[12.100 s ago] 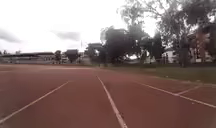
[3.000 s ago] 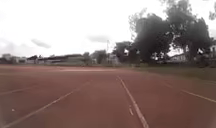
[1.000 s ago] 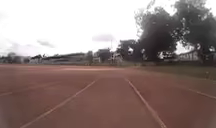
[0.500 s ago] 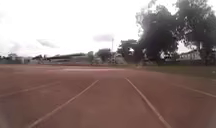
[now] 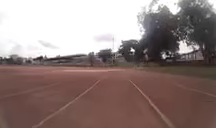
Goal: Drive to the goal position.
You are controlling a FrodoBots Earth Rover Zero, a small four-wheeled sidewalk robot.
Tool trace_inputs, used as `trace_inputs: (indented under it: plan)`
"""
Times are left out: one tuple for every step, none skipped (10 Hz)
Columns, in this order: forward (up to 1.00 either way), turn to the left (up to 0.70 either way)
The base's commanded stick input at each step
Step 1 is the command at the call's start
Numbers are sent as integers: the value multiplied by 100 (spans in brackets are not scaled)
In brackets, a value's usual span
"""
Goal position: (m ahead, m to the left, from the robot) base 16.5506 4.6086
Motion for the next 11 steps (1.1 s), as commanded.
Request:
trace_inputs:
  plan:
    - [70, 0]
    - [70, 0]
    - [70, 0]
    - [70, 0]
    - [70, 0]
    - [70, 0]
    - [70, 0]
    - [70, 0]
    - [62, 0]
    - [51, 0]
    - [41, 0]
